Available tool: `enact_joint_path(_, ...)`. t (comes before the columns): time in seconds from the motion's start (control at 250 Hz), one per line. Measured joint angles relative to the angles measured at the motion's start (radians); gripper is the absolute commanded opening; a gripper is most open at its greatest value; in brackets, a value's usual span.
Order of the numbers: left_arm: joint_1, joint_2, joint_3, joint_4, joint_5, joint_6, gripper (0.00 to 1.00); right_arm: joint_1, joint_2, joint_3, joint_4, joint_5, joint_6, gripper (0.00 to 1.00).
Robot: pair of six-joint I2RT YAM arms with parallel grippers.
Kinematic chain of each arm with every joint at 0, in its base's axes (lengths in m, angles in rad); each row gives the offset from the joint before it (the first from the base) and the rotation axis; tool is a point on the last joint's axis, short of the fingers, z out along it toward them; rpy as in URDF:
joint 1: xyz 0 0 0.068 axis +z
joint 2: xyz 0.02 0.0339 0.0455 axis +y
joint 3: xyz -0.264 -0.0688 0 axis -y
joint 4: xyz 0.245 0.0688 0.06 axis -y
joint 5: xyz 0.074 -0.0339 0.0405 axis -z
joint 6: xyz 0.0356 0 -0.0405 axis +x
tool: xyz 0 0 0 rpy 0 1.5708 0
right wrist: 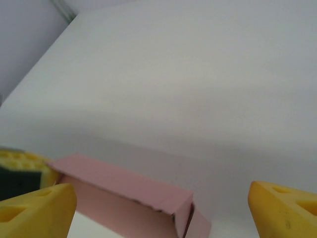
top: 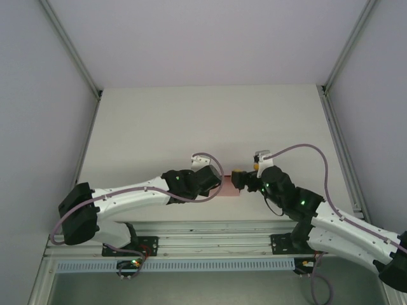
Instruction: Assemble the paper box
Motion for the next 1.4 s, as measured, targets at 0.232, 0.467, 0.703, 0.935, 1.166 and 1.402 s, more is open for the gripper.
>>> enact_joint_path(0.232, -0.008, 0.005, 0.0, 0.0, -0.016, 0.001, 0.0, -0.134, 0.093, 0.003, -0.012, -0.096, 0.058, 0.84)
enact_joint_path(0.467, -0.01, 0.005, 0.0, 0.0, -0.02, 0.008, 0.0, -0.144, 0.157, -0.026, -0.025, -0.163, 0.106, 0.8)
enact_joint_path(0.703, -0.018, -0.003, -0.013, 0.011, -0.026, 0.04, 0.15, -0.144, 0.108, -0.098, 0.016, -0.21, 0.177, 0.77)
enact_joint_path(0.935, -0.021, -0.028, -0.029, -0.013, 0.024, 0.116, 0.39, -0.144, 0.108, -0.125, 0.033, -0.226, 0.216, 0.76)
enact_joint_path(1.166, -0.02, -0.095, -0.035, -0.036, 0.091, 0.187, 0.6, -0.144, 0.116, -0.151, 0.056, -0.235, 0.246, 0.73)
enact_joint_path(1.402, 0.039, -0.14, -0.034, -0.028, 0.196, 0.201, 0.9, -0.144, 0.116, -0.168, 0.092, -0.245, 0.268, 0.69)
